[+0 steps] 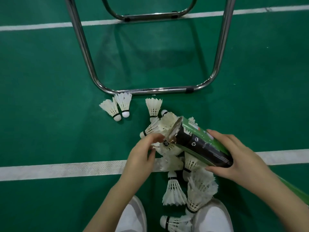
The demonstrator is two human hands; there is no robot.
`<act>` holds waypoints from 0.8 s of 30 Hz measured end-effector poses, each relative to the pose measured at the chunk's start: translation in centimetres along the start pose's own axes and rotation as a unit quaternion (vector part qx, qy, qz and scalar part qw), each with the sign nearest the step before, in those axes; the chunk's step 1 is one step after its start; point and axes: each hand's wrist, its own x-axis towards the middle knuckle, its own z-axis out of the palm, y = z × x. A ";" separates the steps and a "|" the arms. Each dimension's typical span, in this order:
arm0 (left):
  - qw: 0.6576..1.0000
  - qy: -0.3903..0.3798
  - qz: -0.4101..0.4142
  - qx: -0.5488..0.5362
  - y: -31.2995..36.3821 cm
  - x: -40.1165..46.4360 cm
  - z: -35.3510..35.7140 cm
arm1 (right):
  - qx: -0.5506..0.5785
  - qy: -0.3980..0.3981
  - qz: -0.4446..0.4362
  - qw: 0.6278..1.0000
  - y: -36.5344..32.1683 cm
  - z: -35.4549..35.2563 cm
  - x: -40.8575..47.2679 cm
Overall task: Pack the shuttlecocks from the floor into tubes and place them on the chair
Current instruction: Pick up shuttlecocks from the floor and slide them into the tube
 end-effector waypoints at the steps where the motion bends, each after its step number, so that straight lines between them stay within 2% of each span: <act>1: 0.999 0.000 0.018 0.028 -0.4 -0.1 0.3 | 0.007 -0.001 0.004 1.000 0.3 0.3 -0.3; 10: 0.976 0.039 0.130 0.168 -2.7 0.6 0.9 | 0.043 -0.013 0.014 0.999 0.5 1.9 -1.0; 16: 0.952 0.068 0.164 0.249 -3.0 2.0 1.1 | 0.047 -0.016 0.019 0.999 -0.4 1.8 -0.4; 20: 0.943 0.117 0.188 0.248 -3.1 2.3 1.0 | 0.052 -0.011 0.024 0.998 -0.6 1.8 -0.4; 24: 0.962 0.164 0.130 0.178 -2.0 1.8 -0.1 | 0.063 -0.004 0.022 0.998 -0.5 1.4 -0.4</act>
